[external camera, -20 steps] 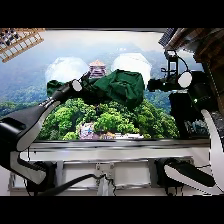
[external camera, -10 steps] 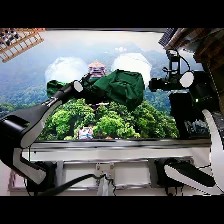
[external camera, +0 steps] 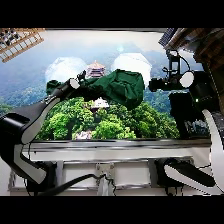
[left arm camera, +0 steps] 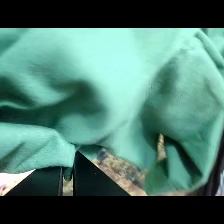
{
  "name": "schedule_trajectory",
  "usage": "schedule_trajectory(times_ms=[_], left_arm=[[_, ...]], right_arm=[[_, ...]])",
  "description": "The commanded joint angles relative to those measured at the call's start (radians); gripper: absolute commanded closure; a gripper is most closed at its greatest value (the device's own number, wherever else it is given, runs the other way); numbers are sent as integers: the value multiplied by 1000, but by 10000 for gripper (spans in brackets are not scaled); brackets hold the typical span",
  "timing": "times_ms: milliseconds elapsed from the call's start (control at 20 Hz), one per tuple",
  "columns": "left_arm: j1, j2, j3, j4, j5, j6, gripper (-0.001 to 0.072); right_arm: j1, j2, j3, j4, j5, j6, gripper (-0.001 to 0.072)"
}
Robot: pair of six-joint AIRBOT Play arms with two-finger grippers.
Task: Fold the clothes and pants, and hang the long-sleeved shirts on hangers.
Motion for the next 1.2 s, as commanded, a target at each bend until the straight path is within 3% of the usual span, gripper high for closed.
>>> schedule_trajectory(times_ms=[0,150,300,400,550,650,850,1050,1150], left_arm=[[37,74,11,-7,-112,118,697],[91,266,11,4,-199,230,697],[142,489,11,70,-204,262,697],[169,610,11,226,-230,243,697],[195,738,11,583,-277,112,698],[197,795,11,729,-292,66,698],[195,826,11,733,-303,66,699],[195,826,11,734,-311,67,699],[195,826,11,734,-319,75,699]], right_arm=[[0,1,-2,-1,10,-3,208],[0,0,-39,-1,19,-19,207],[2,3,-127,50,32,-23,234],[2,13,-209,132,19,-42,246],[2,26,-310,187,-25,-50,242],[2,26,-340,216,-42,-44,208],[20,25,-350,376,-135,-48,120],[23,-5,-304,444,-377,63,127],[23,-90,-177,436,-358,32,127]])
